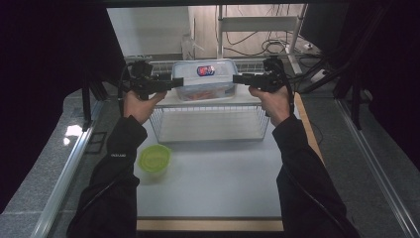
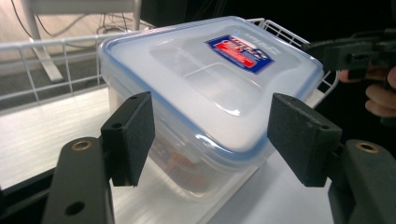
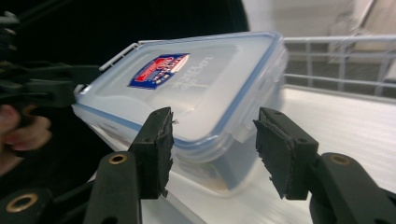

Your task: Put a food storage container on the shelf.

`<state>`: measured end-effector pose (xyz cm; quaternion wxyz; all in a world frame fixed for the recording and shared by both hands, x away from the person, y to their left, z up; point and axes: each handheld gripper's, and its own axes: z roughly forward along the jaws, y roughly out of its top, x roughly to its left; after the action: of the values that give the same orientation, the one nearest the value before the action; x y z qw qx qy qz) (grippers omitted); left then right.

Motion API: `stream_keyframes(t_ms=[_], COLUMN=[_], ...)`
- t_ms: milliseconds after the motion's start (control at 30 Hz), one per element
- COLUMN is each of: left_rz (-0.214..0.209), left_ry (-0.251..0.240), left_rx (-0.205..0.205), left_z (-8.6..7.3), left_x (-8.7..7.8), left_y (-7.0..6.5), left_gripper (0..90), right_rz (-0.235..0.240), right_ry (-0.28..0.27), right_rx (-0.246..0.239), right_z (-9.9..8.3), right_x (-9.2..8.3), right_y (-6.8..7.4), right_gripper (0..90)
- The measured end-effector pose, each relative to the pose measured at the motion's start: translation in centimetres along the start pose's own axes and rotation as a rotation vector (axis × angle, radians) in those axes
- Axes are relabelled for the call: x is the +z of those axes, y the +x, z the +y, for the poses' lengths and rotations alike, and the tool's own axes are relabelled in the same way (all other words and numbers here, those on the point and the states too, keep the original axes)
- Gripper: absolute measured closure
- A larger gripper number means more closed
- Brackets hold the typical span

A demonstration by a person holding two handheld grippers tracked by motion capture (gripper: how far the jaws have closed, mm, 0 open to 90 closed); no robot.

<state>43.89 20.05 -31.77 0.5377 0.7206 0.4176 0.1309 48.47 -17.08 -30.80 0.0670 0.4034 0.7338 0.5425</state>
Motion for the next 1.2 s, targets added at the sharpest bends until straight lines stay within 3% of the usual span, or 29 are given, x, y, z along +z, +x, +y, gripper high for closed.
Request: stream_keyframes(t_ms=[133,267,367,467,567,700,833,1133,1200], left_rz=[0.005,0.005,-0.026,-0.031,-0.002,0.016,0.016,0.059,0.051], left_ry=[-0.031,-0.029,0.003,0.027,0.044,0.046,0.038,0.041,0.04], left_rx=[0.037,0.048,0.057,0.064,0.085,0.085,0.065,0.043,0.036], left_z=[-0.9,-2.9,-4.2,-4.6,-4.3,-4.0,-4.2,-3.7,-3.7], left_x=[-1.7,-2.6,-2.0,-1.0,-0.2,0.5,1.0,2.0,2.2], left_y=[-0.8,-1.2,-1.2,-1.3,-1.5,-1.5,-1.2,-0.4,-0.3], left_gripper=[42.3,60.7,73.6,79.1,80.0,80.5,79.6,79.6,79.6], right_rz=[-0.012,-0.048,-0.044,-0.047,-0.04,-0.043,-0.048,-0.091,-0.094], right_ry=[-0.021,0.003,0.028,0.058,0.066,0.065,0.06,0.046,0.045], right_rx=[-0.032,-0.142,-0.199,-0.23,-0.224,-0.222,-0.208,-0.197,-0.192], right_z=[-0.2,-1.1,-2.2,-3.0,-3.4,-3.6,-3.7,-3.5,-3.5], right_x=[-1.3,-2.0,-1.5,-0.4,0.6,1.5,1.9,2.4,2.5], right_y=[0.5,1.6,2.2,2.6,2.8,2.8,2.5,2.1,1.8], right_gripper=[47.1,64.9,78.7,85.5,87.6,88.1,88.3,88.7,89.1])
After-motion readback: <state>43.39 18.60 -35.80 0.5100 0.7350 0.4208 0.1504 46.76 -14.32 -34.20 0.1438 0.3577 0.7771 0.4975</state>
